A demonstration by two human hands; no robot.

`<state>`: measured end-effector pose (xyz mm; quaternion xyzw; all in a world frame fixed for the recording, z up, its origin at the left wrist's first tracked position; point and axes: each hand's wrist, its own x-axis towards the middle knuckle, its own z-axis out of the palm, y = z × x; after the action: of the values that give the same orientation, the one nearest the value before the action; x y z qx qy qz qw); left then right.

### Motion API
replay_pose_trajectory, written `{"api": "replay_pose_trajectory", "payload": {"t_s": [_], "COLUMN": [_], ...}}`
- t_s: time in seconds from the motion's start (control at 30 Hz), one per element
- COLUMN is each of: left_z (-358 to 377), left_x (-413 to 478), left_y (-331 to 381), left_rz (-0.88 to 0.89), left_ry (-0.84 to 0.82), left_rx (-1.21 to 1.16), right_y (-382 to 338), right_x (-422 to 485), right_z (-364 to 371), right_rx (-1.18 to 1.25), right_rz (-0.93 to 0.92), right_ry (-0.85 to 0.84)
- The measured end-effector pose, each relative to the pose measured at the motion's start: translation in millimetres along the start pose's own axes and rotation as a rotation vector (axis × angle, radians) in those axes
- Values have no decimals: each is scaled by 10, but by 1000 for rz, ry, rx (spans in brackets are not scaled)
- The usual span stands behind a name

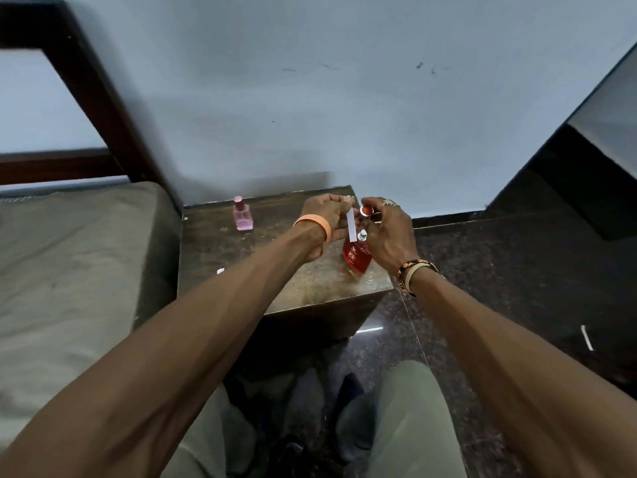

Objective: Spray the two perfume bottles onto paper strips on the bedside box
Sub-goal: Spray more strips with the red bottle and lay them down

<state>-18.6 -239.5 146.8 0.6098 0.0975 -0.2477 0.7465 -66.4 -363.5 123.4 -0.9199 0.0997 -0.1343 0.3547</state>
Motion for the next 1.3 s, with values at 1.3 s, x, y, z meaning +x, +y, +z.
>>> {"api": "replay_pose_trajectory", "payload": {"t_s": [1.3], "left_z": [22], "left_x": [288], "left_y": [-456], "left_rz": [-63], "left_ry": [15], "left_rx": [37], "right_y": [426], "right_x": [-7], "right_z": [220], "right_rx": [-82], "right_rz": [22], "right_ry": [-84]}}
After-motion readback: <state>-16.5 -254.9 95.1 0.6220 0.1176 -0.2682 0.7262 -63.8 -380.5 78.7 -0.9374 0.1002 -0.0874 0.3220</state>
